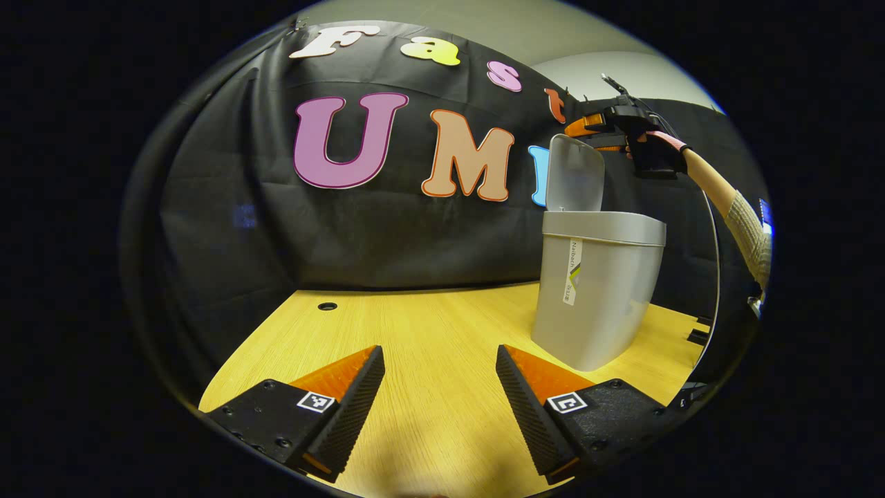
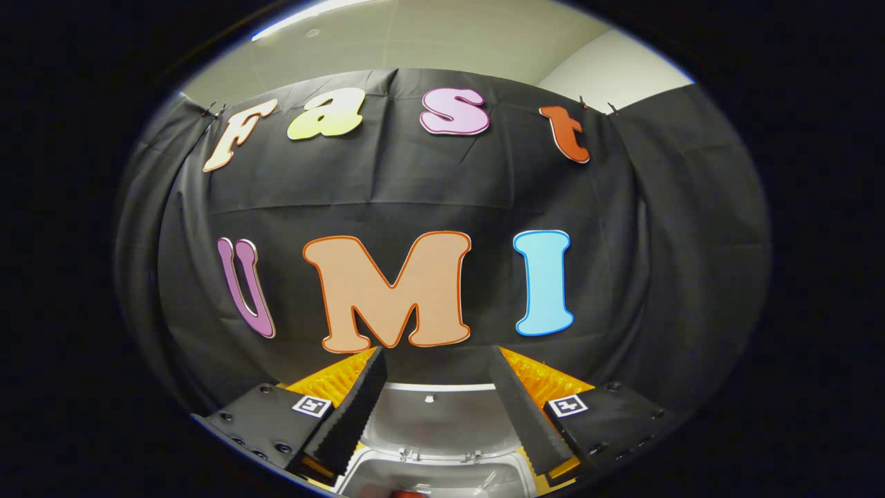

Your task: Press the lid of the desktop garbage bin to open it, pick up the crumpled paper on the desktop and throw it into the bin, then pick up the pop can on the desktop and drop it into the bin, and finally close the garbage bin lid.

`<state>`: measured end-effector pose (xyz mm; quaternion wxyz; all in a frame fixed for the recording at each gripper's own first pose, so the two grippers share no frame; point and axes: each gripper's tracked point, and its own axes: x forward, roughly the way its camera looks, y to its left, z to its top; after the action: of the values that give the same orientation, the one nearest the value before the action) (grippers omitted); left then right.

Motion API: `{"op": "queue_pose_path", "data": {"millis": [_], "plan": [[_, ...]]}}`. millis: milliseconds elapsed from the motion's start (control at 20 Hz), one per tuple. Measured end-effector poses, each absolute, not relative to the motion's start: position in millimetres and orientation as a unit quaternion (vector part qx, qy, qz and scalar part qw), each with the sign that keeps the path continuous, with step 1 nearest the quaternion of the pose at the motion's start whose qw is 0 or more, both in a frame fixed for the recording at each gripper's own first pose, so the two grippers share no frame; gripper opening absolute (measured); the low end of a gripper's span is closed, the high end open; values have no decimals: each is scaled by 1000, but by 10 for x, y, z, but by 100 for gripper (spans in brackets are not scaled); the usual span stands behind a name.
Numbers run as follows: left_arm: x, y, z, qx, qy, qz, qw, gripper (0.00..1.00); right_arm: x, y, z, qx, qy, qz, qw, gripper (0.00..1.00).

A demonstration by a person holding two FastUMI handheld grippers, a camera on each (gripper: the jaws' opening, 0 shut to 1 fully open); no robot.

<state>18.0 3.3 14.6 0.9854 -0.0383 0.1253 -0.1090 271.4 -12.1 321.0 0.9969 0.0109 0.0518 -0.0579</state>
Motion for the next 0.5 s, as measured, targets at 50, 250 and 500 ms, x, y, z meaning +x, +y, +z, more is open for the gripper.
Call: {"op": "queue_pose_path", "data": {"millis": [50, 250, 500], "plan": [[178, 33, 140, -36, 126, -109, 985, 95, 2703, -115, 3201, 10, 52, -57, 997, 100], [176, 17, 147, -31, 124, -110, 986, 95, 2650, -111, 3213, 10, 42, -52, 998, 98], [174, 2, 127, -28, 127, -111, 985, 95, 2413, -99, 3199, 6, 24, -46, 999, 100]]}}
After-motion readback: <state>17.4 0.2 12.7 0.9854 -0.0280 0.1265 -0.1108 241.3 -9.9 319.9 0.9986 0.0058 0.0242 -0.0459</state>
